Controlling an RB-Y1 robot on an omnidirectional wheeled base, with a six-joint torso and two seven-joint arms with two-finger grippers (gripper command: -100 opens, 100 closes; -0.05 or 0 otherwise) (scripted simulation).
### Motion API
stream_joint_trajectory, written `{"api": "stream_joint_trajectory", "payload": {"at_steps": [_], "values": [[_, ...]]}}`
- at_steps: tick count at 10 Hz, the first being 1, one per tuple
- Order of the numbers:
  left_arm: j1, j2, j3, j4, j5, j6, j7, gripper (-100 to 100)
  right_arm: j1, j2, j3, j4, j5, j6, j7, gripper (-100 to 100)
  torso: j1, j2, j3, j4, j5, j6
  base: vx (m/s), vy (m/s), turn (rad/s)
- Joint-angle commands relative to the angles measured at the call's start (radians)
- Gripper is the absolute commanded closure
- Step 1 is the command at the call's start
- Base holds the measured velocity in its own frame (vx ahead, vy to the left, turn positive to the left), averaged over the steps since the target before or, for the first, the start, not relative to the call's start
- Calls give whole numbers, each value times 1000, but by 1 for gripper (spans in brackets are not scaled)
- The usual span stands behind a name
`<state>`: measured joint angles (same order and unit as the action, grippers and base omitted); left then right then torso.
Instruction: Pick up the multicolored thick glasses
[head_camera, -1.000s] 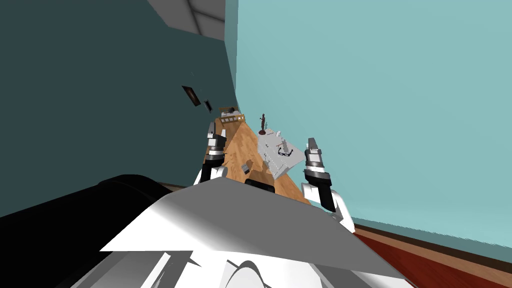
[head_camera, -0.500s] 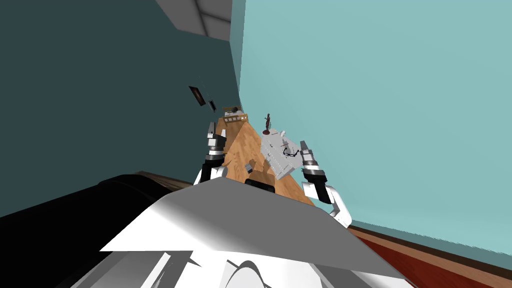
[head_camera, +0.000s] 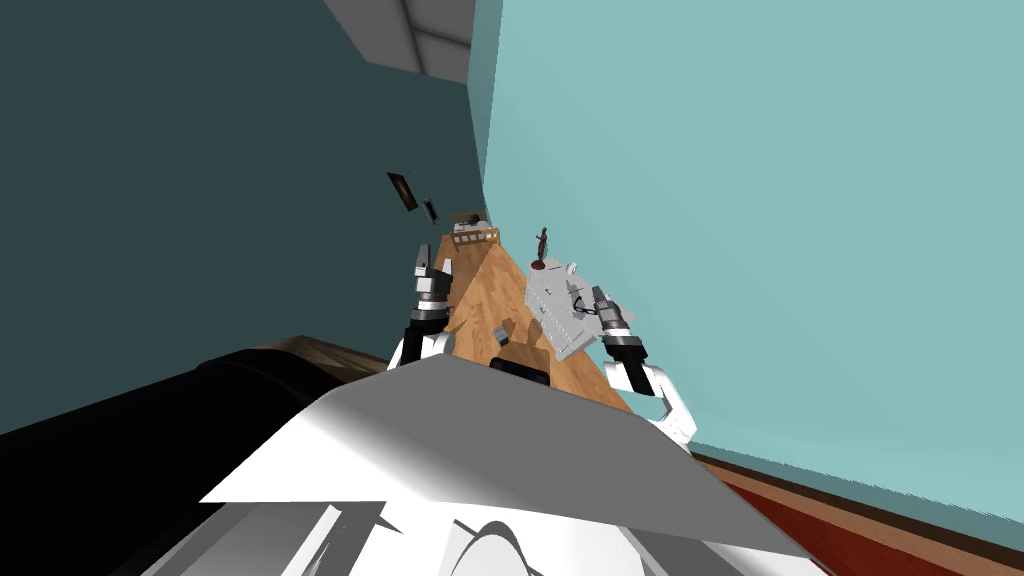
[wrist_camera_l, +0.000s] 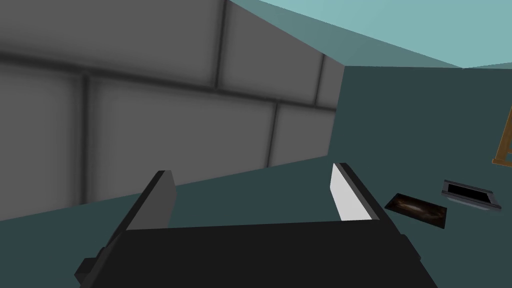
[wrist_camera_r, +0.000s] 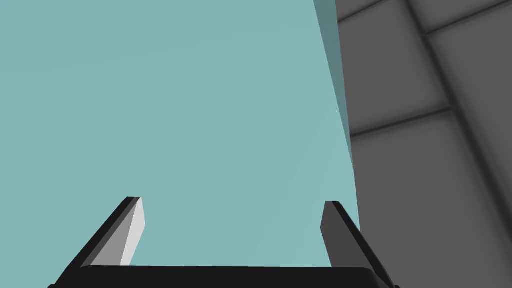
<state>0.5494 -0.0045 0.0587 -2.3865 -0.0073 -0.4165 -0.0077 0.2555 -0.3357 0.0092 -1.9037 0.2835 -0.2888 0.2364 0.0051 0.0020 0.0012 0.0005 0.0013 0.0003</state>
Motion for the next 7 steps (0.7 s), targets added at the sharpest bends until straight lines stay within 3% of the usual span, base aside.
{"api": "stream_joint_trajectory", "payload": {"at_steps": [1, 7], "values": [[0, 0, 0, 0, 0, 0, 0, 0, -25, -29, 3, 50, 30, 3, 21, -100, 0, 0, 0, 0, 0, 0, -34, 114, 98], [0, 0, 0, 0, 0, 0, 0, 0, -97, -111, 13, 225, 108, 28, 73, -100, -1, -1, 0, 0, 0, 0, -25, 91, 68]]}}
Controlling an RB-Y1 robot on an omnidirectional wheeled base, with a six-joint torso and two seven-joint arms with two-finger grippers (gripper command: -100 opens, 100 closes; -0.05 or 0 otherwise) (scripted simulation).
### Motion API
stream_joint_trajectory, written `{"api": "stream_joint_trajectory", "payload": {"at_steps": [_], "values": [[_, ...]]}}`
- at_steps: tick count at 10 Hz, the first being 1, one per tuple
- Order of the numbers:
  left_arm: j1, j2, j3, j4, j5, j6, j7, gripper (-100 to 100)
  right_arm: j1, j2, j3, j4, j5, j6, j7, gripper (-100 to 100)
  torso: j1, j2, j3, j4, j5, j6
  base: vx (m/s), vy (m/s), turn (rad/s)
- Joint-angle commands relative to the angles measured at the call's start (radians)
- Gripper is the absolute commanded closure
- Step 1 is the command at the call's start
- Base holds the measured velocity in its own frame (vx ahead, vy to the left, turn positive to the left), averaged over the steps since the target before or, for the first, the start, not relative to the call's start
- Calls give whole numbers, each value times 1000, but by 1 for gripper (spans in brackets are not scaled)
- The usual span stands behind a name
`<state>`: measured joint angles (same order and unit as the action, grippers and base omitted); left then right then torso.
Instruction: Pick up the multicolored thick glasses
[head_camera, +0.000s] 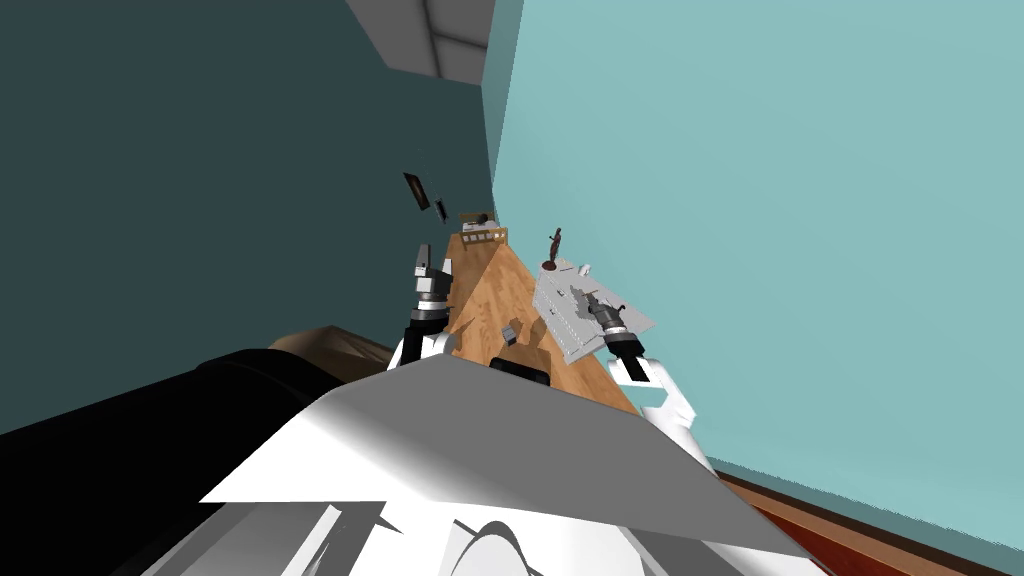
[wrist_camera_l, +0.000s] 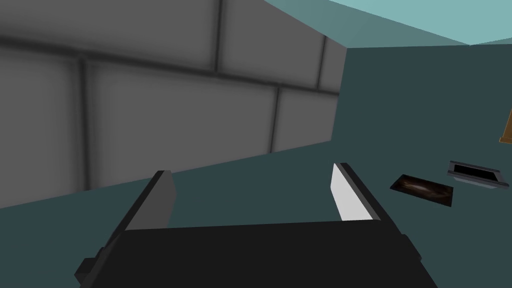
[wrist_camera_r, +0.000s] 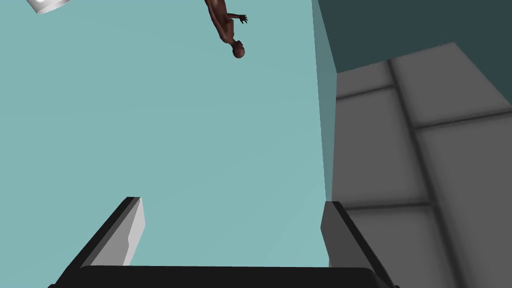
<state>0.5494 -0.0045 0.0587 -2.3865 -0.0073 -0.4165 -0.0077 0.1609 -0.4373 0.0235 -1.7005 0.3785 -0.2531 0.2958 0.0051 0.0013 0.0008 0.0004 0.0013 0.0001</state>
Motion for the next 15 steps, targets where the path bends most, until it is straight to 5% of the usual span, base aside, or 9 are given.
{"api": "stream_joint_trajectory", "payload": {"at_steps": [1, 15], "values": [[0, 0, 0, 0, 0, 0, 0, 0, -2, -10, -1, 50, 13, -7, 13, -100, 0, 0, 0, 0, 0, 0, -14, 82, 50], [0, 0, 0, 0, 0, 0, 0, 0, -150, -197, 47, 465, 183, 40, 137, -100, -5, 0, 0, 0, -1, 1, -1, 68, 72]]}}
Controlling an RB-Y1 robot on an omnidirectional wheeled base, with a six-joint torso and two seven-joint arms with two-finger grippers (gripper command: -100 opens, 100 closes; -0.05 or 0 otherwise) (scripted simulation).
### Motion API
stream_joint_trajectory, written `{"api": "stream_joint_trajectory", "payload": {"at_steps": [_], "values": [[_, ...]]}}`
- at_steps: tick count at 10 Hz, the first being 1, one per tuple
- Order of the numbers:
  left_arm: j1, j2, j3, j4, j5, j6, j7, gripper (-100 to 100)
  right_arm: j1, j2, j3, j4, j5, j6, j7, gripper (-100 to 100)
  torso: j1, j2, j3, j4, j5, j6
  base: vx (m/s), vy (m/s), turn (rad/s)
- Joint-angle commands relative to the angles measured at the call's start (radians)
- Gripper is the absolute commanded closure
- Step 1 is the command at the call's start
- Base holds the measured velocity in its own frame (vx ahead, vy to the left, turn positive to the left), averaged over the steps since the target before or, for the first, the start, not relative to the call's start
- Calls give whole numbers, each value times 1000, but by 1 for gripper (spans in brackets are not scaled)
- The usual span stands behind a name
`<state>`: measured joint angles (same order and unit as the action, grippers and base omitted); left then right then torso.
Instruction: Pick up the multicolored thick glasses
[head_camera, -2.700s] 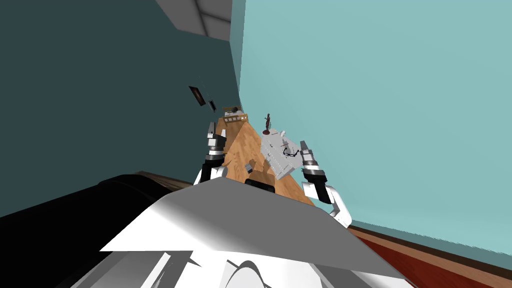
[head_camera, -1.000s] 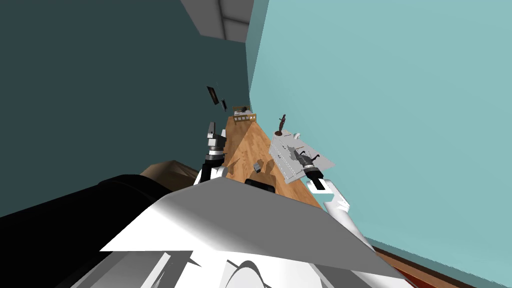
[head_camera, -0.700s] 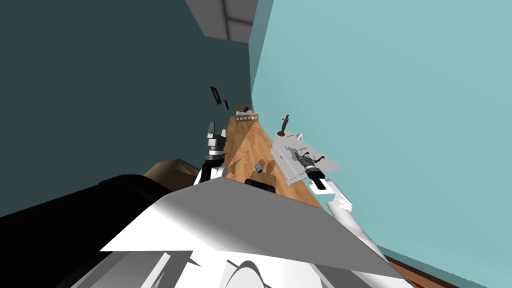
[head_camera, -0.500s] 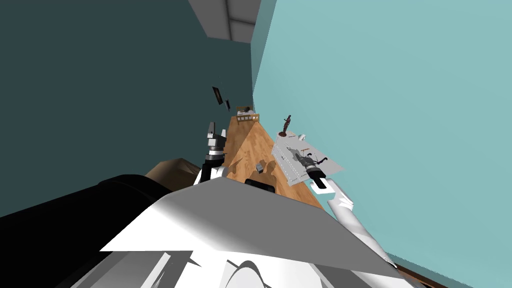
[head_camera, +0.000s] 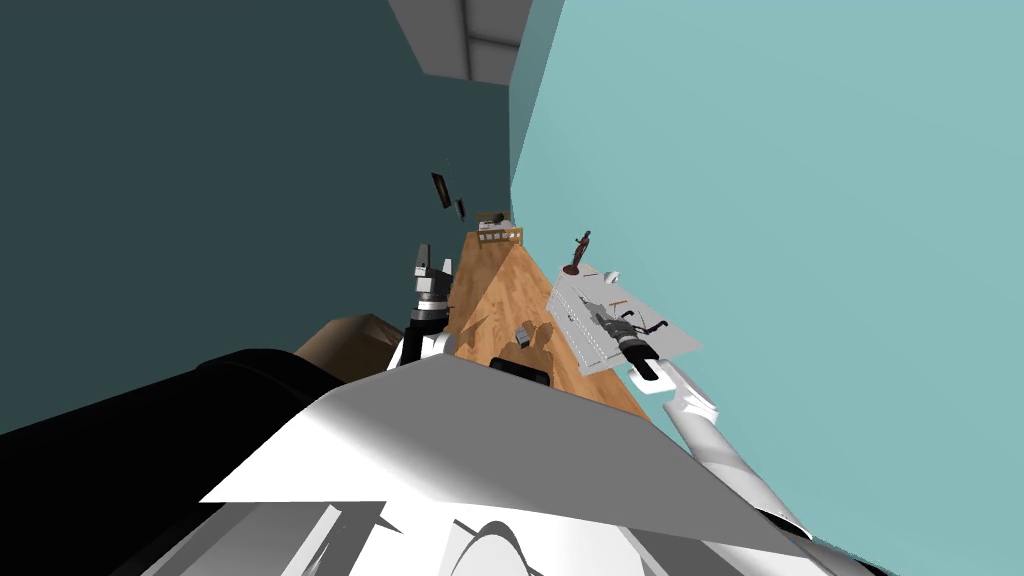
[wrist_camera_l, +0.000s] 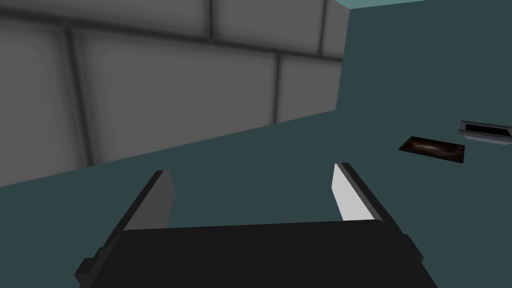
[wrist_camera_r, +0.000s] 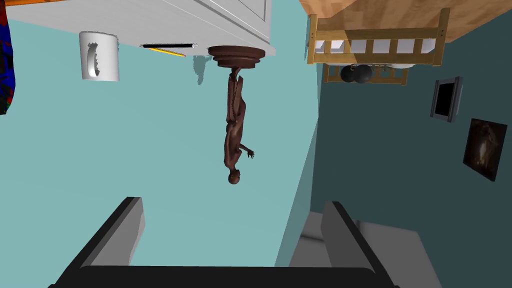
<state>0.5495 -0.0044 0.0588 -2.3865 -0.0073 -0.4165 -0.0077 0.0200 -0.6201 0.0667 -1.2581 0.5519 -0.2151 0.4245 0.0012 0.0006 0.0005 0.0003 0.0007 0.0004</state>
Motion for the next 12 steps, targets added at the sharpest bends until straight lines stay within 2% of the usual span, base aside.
{"api": "stream_joint_trajectory", "payload": {"at_steps": [1, 4, 6, 7, 10, 12], "values": [[0, 0, 0, 0, 0, 0, 0, 0, -9, -14, 4, 39, 10, 2, 8, -100, 0, 0, 0, 0, 0, 0, 11, 35, 54], [0, 0, 0, 0, 0, 0, 0, 0, -45, -67, 22, 122, 51, 12, 41, -100, 1, 0, 0, 0, 0, 1, 20, 52, 79], [0, 0, 0, 0, 0, 0, 0, 0, -45, -67, 22, 154, 51, 12, 41, -100, 1, -1, -1, 0, 0, 1, 15, 36, 20], [0, 0, 0, 0, 0, 0, 0, 0, -62, -93, 31, 196, 70, 16, 57, -100, 0, 0, 0, 0, 0, 1, 21, 33, 92], [0, 0, 0, 0, 0, 0, 0, 0, -78, -118, 40, 262, 88, 20, 72, -100, 0, -1, -1, 0, 0, 0, 23, 35, 67], [0, 0, 0, 0, 0, 0, 0, 0, -108, -169, 60, 347, 121, 27, 102, -100, 0, -1, -1, 0, 0, 0, 29, 54, 129]]}}
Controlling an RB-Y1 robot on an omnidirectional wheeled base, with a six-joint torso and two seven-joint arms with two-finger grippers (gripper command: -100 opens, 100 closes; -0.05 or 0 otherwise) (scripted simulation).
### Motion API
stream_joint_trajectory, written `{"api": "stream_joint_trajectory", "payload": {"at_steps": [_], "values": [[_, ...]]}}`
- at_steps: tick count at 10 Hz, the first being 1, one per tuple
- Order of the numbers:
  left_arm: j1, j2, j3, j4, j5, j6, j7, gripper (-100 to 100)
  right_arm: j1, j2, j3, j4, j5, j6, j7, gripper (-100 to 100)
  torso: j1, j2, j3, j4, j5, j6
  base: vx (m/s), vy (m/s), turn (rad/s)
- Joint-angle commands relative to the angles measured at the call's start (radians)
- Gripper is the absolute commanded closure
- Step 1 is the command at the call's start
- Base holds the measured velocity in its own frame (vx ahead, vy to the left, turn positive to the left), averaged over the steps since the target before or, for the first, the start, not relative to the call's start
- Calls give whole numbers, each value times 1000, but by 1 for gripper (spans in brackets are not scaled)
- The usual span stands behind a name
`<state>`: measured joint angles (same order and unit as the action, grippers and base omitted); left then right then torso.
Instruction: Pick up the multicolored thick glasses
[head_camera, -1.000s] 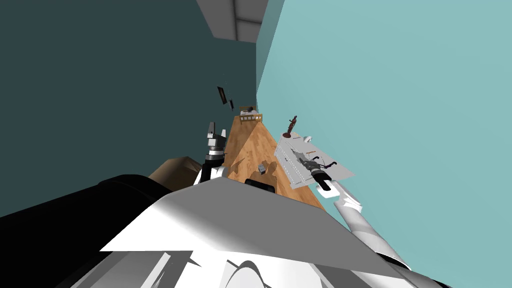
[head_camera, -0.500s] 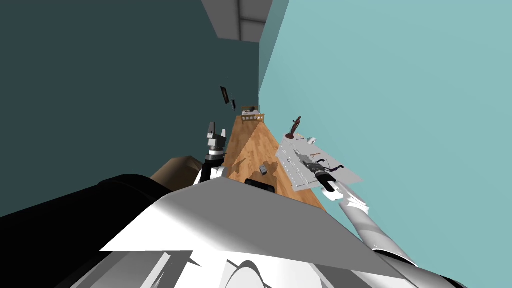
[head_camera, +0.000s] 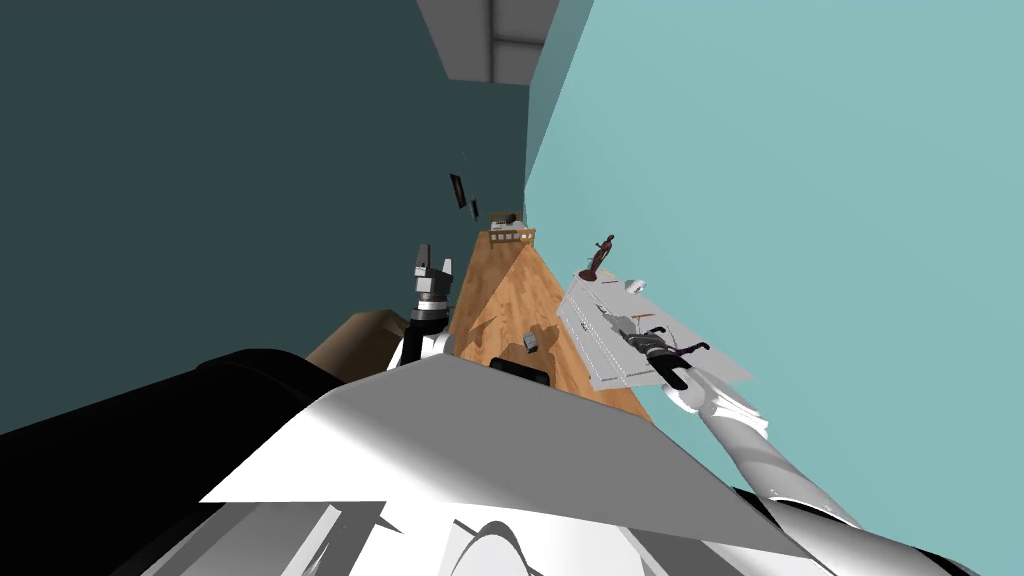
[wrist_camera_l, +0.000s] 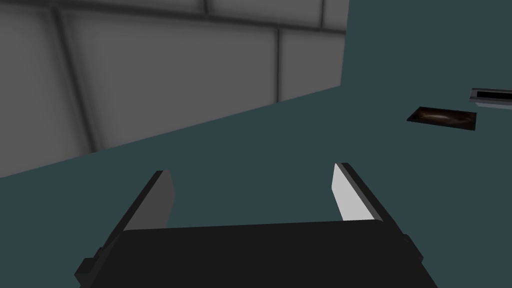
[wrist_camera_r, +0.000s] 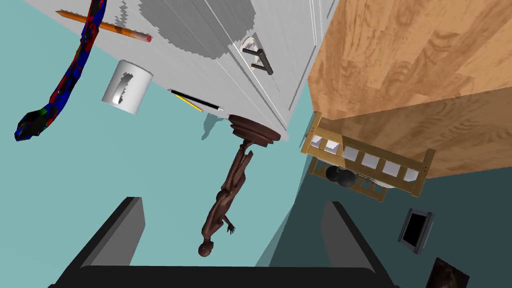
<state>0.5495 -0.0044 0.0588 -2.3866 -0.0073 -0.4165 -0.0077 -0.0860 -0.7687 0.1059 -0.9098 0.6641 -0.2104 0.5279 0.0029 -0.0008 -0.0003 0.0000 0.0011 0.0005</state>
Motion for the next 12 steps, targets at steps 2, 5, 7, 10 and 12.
{"api": "stream_joint_trajectory", "payload": {"at_steps": [2, 5, 7, 10, 12], "values": [[0, 0, 0, 0, 0, 0, 0, 0, -15, -45, 30, 60, 24, 25, 12, -100, 0, -1, 0, 0, 0, 0, 47, 40, 67], [0, 0, 0, 0, 0, 0, 0, 0, -36, -91, 49, 139, 52, 30, 38, -100, -3, 1, 0, 0, -1, 1, 29, 19, 65], [0, 0, 0, 0, 0, 0, 0, 0, -44, -112, 59, 184, 64, 32, 50, -100, -2, 0, 0, 0, -1, 0, 36, 20, 74], [0, 0, 0, 0, 0, 0, 0, 0, -58, -150, 76, 252, 87, 35, 71, -100, -3, 0, 0, 0, -1, 1, 35, 6, 61], [0, 0, 0, 0, 0, 0, 0, 0, -67, -182, 91, 305, 104, 37, 88, -100, -3, 1, 0, 0, -1, 1, 30, 3, 69]]}}
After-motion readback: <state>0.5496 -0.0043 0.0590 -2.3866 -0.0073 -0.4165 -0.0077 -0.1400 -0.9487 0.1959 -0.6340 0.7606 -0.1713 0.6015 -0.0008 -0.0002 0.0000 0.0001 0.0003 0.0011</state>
